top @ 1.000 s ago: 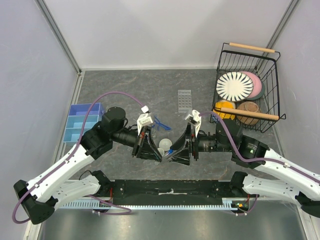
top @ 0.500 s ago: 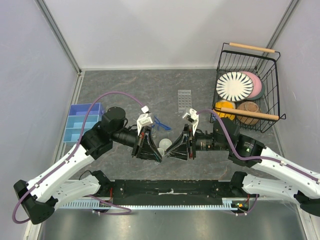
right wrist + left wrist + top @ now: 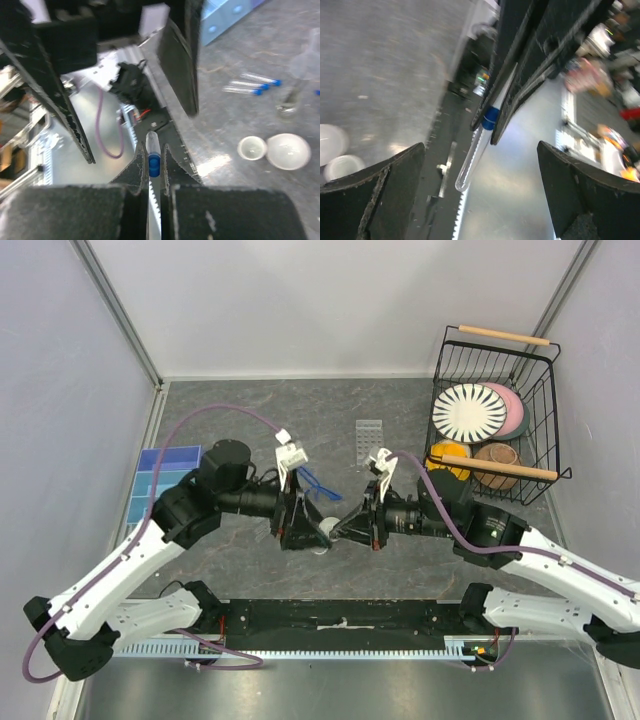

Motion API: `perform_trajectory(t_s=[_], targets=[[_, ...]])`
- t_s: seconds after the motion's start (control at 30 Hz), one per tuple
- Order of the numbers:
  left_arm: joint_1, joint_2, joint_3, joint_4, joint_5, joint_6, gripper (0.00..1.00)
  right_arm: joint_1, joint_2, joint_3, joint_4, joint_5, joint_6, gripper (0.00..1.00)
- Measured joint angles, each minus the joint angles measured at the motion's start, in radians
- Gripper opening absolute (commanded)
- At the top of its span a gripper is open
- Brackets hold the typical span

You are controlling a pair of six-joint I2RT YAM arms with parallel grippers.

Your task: Organize the chemistry lab equipment

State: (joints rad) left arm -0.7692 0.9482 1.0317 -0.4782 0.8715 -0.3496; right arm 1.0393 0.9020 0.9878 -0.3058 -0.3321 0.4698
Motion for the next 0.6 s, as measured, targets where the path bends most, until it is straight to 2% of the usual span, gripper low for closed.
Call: perform_trajectory(t_s=[0.13, 0.17, 0.23, 0.4, 0.6], targets=[[-0.002, 0.018, 0.184, -0.167, -0.358, -0.013, 1.0, 0.0, 0.074, 0.097, -0.101, 0.191, -0.053, 0.0], [-0.001, 0.009, 0.235, -0.219, -0.517, -0.02, 1.0, 0.0, 0.114, 0.136, -0.13, 0.277, -0.073, 0.0], [0.0, -0.011, 0.248, -0.266, -0.664, -0.029, 1.0, -0.009, 0.173, 0.182, -0.171, 0.394, -0.097, 0.0], [-0.001, -0.04, 0.217, -0.357, -0.871, -0.047, 1.0, -0.138, 0.381, 0.292, -0.202, 0.585, -0.126, 0.0], [-0.001, -0.097, 0.101, -0.362, -0.958, -0.048, 1.0, -0.299, 0.623, 0.358, -0.151, 0.735, -0.13, 0.0]])
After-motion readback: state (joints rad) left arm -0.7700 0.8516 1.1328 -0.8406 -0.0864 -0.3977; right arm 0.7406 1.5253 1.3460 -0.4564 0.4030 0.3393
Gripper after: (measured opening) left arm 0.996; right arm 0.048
